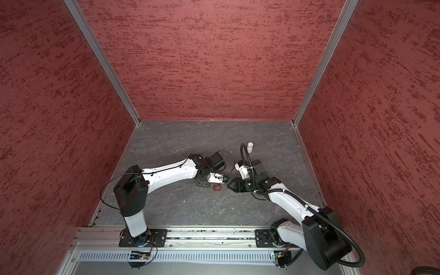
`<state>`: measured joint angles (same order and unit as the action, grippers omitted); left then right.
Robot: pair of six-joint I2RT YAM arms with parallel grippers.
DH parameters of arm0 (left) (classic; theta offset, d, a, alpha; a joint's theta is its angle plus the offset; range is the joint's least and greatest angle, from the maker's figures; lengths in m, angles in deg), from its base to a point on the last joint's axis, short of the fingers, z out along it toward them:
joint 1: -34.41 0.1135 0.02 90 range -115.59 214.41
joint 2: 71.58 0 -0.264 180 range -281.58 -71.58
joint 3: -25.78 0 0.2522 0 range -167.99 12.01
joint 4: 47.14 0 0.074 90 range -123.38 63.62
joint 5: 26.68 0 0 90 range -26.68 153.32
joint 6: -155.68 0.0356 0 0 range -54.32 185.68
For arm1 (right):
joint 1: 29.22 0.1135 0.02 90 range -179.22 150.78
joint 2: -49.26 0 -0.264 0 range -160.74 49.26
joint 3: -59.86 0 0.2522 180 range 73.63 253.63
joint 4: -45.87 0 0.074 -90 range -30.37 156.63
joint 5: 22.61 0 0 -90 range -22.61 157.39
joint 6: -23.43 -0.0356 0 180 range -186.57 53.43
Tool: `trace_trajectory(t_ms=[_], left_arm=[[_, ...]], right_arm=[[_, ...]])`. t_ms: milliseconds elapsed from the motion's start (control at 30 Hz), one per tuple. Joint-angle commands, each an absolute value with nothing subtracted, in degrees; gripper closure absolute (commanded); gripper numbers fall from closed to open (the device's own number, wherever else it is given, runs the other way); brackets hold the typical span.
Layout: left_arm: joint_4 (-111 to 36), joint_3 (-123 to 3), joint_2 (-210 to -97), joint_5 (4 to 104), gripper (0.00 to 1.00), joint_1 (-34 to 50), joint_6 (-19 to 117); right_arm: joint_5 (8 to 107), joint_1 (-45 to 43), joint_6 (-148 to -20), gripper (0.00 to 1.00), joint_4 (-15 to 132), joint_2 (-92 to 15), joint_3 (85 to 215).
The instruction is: Sort the pills into containers
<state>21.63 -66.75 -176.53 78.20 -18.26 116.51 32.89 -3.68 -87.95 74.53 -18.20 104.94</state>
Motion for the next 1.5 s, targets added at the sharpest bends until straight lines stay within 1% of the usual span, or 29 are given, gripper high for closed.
trace_trajectory(t_ms=[0, 1467], left_arm=[[20.27, -65.31, -175.78, 76.77, 1.00, -17.82, 115.86], [11.38, -56.30, -167.91, 74.58, 1.00, -16.66, 113.87]], right_arm=[[32.84, -3.12, -86.78, 0.50, 73.72, -18.13, 104.63], [33.59, -3.07, -86.34, 0.50, 74.66, -19.52, 105.00]])
